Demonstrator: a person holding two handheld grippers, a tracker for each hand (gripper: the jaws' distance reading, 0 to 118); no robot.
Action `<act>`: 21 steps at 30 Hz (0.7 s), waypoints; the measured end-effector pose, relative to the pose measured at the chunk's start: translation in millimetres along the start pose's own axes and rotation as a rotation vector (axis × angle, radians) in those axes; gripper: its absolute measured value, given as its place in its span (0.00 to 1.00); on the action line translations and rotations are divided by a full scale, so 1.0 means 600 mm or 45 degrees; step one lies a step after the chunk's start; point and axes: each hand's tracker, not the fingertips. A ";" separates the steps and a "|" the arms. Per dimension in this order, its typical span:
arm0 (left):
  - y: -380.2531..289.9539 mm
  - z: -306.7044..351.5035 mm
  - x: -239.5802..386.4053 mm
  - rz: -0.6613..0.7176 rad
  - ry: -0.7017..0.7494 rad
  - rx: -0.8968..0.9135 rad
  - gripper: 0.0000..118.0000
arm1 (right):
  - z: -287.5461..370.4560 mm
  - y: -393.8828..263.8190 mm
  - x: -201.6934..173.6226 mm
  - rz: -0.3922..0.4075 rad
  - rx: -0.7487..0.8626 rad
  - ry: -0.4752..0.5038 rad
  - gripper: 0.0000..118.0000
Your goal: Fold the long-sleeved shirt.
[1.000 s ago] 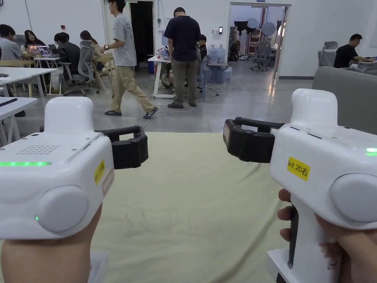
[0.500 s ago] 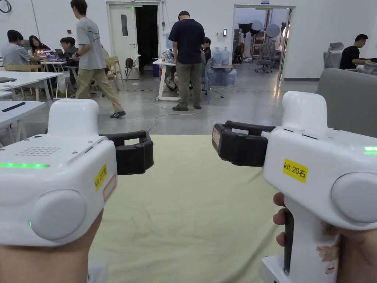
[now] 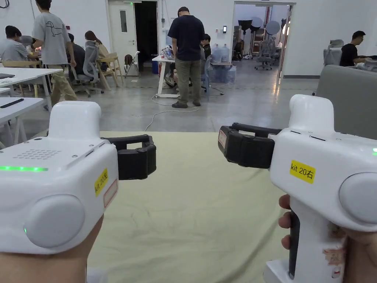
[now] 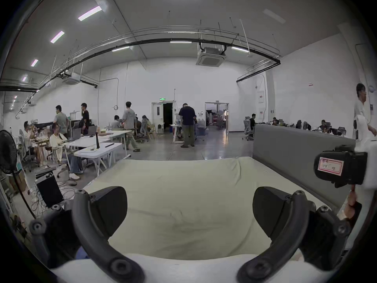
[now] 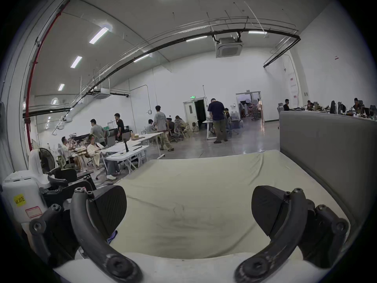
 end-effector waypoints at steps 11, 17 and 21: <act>0.002 0.003 -0.001 -0.007 -0.013 -0.013 1.00 | -0.004 -0.002 0.003 -0.004 -0.011 0.012 1.00; 0.004 0.004 -0.009 0.026 -0.051 -0.038 1.00 | -0.003 -0.001 0.000 0.015 0.012 -0.005 1.00; 0.001 0.003 -0.010 0.018 -0.037 -0.048 1.00 | -0.003 -0.002 -0.001 0.020 0.014 -0.012 1.00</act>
